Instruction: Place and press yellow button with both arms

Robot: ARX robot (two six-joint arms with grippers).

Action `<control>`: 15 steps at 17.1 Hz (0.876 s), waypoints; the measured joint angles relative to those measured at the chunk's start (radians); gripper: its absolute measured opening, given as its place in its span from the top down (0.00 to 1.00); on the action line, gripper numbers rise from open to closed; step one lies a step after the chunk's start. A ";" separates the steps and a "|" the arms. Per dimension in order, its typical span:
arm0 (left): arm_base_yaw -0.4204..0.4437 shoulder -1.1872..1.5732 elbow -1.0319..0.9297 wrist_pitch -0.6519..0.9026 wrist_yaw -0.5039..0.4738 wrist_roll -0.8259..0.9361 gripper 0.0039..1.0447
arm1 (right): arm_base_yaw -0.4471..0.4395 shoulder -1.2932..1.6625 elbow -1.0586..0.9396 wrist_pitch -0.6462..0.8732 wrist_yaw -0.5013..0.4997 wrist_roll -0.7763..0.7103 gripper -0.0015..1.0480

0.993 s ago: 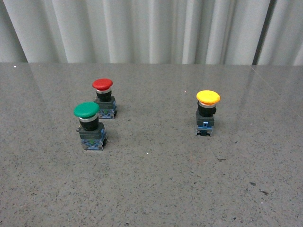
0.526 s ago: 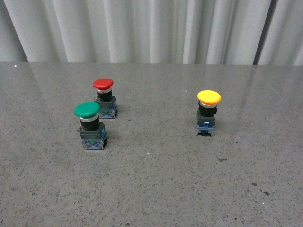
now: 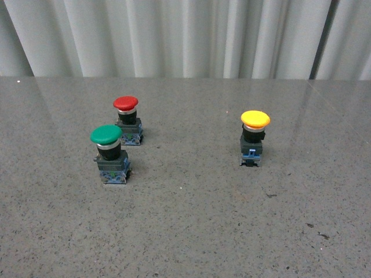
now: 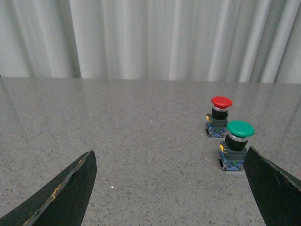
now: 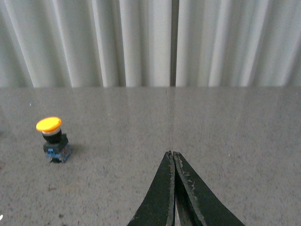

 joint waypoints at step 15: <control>0.000 0.000 0.000 0.000 0.000 0.000 0.06 | 0.000 -0.217 -0.007 -0.227 0.000 -0.001 0.63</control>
